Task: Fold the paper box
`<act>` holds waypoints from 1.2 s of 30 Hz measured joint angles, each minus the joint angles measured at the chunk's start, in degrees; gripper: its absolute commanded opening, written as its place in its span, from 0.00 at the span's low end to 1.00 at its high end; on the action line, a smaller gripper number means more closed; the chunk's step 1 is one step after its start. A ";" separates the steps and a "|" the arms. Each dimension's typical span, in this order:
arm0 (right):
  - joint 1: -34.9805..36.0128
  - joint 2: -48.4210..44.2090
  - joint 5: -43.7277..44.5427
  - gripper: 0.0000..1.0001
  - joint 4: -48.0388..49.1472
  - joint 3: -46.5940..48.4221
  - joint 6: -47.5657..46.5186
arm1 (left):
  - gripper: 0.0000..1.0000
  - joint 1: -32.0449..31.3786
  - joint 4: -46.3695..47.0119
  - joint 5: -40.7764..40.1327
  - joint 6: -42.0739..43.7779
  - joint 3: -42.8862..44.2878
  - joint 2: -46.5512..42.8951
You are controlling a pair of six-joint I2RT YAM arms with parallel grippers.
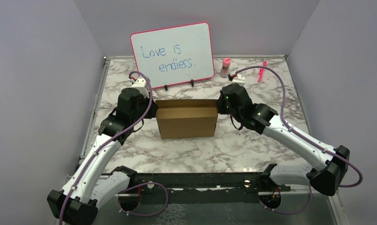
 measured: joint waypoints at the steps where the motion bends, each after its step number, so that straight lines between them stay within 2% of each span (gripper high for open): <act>1: 0.07 0.00 -0.02 0.07 0.15 -0.07 0.00 | 0.11 -0.02 -0.33 -0.13 0.26 0.13 0.00; 19: 0.24 -0.76 -0.07 0.07 2.05 -1.60 0.09 | 0.10 -0.17 -0.87 -0.79 0.09 0.02 -0.24; 28: 0.96 -2.47 0.35 0.08 5.03 -4.55 0.07 | 0.09 -1.05 2.40 -1.53 -2.69 -4.52 -3.80; 36: 1.57 -5.99 0.92 0.09 12.57 -11.72 -0.04 | 0.13 -1.97 6.97 -2.58 -4.72 -10.71 -8.02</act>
